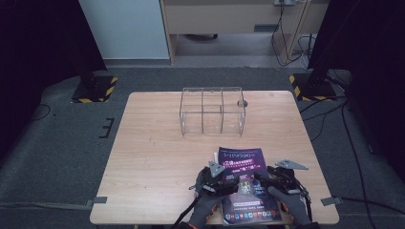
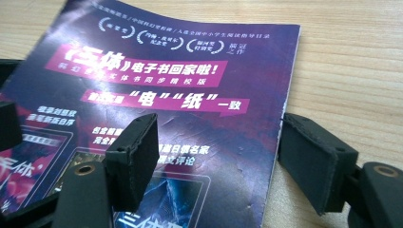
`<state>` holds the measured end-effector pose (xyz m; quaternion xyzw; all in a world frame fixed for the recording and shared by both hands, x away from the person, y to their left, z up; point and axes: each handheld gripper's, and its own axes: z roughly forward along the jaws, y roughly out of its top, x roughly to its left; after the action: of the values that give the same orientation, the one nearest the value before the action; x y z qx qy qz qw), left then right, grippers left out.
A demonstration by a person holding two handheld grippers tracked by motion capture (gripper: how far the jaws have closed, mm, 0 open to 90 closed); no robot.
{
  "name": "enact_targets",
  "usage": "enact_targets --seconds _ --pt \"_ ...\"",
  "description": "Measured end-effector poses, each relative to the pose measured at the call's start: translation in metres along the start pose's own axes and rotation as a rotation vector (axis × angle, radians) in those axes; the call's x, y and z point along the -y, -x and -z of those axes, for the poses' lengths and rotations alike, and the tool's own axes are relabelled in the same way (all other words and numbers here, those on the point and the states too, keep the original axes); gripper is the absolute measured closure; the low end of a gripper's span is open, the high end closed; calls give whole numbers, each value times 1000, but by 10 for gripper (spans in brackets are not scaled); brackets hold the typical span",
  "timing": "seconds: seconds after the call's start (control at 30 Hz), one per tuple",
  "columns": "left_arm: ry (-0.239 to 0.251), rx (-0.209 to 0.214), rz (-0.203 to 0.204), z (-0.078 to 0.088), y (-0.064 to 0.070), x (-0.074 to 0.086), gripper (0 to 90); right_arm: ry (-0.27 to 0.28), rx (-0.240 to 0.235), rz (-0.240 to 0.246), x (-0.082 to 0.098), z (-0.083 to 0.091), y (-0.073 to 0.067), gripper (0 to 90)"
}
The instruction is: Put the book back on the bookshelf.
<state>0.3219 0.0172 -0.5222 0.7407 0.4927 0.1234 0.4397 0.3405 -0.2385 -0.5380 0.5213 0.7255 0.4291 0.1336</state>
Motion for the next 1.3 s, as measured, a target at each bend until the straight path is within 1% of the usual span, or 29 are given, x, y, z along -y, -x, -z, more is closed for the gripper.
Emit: enact_targets --seconds 0.1,0.17,0.23,0.4,0.47,0.53,0.57,0.63,0.7,0.73,0.77,0.83,0.9,0.93,0.97,1.0,1.03,1.1,1.13,1.17,1.23,1.27,1.3 --pt "-20 -15 16 -4 -6 2 198 -1 0 -1 0 0 0 296" --pt "-30 -11 26 -6 -9 3 201 -2 0 -1 0 0 0 296" --pt "-29 -12 30 -7 -10 4 205 -1 -1 2 0 0 0 296" --pt "-41 -26 19 -10 -12 4 213 -3 3 1 0 0 0 300" --pt "-41 -38 19 -12 -12 2 216 -3 6 3 0 0 -1 305" --pt "-38 -58 8 -15 -12 0 211 -3 6 0 0 0 -1 308" --pt "-30 -68 11 -17 -13 0 210 -6 1 2 0 0 -1 310" --pt "-27 -78 25 -18 -13 -2 209 -8 -3 6 0 0 -2 310" --pt "-40 -70 53 -18 -14 -5 207 -5 -2 14 0 0 -2 310" --pt "-43 -65 78 -18 -15 -6 210 -5 -1 14 0 0 -2 310" --pt "-45 -61 90 -17 -16 -7 223 -5 -1 16 0 0 -2 309" --pt "-36 -60 95 -14 -15 -7 242 -5 8 14 0 -1 -3 309" --pt "-20 -52 77 -10 -12 -9 246 -8 17 15 0 -1 -5 309" --pt "-11 -38 77 -9 -11 -11 246 -8 18 16 0 -1 -5 309" --pt "7 -12 82 -5 -9 -14 247 -8 17 15 0 -1 -5 309" --pt "15 7 75 -3 -7 -16 249 -8 14 11 0 -1 -4 309" --pt "25 24 51 -1 -4 -20 250 -5 12 15 0 -1 -4 309" --pt "30 33 -4 0 6 -25 244 -5 7 8 0 -1 -3 309" --pt "25 27 -38 -1 11 -27 236 -5 6 9 0 -1 -3 309" --pt "21 23 -48 -2 12 -28 228 -6 5 10 0 -1 -3 310" --pt "11 25 -43 -4 11 -28 211 -6 6 10 0 -1 -3 310" --pt "0 27 -38 -5 7 -27 211 -6 4 12 0 0 -3 310" --pt "-8 44 -11 -6 2 -27 209 -5 4 15 0 0 -2 312"
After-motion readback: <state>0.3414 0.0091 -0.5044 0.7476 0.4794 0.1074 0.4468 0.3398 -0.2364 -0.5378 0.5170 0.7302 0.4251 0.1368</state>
